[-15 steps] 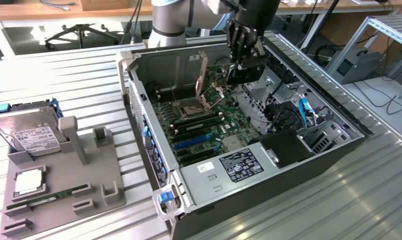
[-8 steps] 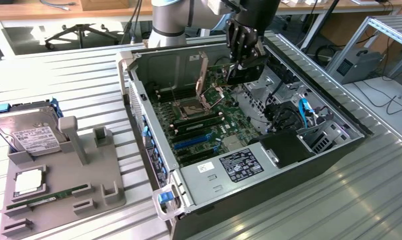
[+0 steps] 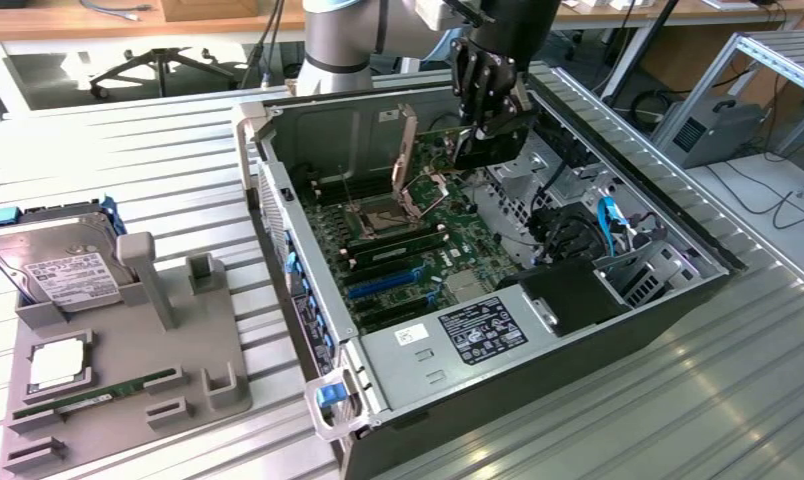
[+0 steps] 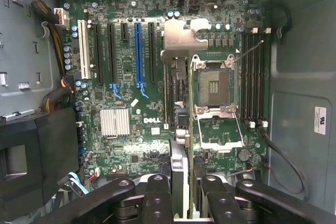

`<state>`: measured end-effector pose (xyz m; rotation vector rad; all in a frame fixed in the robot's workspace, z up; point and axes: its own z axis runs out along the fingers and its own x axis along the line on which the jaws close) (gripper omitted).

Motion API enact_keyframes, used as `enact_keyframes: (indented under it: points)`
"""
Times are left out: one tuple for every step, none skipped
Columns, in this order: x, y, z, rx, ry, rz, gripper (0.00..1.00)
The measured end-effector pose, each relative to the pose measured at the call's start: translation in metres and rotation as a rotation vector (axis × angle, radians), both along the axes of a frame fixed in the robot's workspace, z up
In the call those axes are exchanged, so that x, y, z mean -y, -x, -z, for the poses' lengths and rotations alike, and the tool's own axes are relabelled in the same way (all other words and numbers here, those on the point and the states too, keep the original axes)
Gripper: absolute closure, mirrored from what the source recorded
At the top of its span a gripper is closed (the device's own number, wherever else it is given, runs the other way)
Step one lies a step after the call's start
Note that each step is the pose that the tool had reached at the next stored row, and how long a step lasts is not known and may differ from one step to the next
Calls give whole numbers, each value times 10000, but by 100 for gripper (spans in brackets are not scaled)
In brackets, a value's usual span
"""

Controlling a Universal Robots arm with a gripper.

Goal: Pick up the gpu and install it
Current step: 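Insert the gpu into the slot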

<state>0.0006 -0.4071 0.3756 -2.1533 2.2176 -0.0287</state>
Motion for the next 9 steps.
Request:
enact_keyframes:
  points:
    - [0, 0, 0, 0, 0, 0, 73]
    - [0, 0, 1, -1, 1, 0, 73]
    - [1, 0, 2, -1, 2, -1, 73]
    - [1, 1, 6, 0, 0, -1, 73]
    - [1, 2, 8, 0, 0, -1, 73]
    - [2, 3, 10, 0, 1, 0, 73]
    - [2, 4, 13, 0, 0, 0, 73]
    - [2, 5, 15, 0, 0, -1, 73]
    - [3, 6, 17, 0, 1, 0, 73]
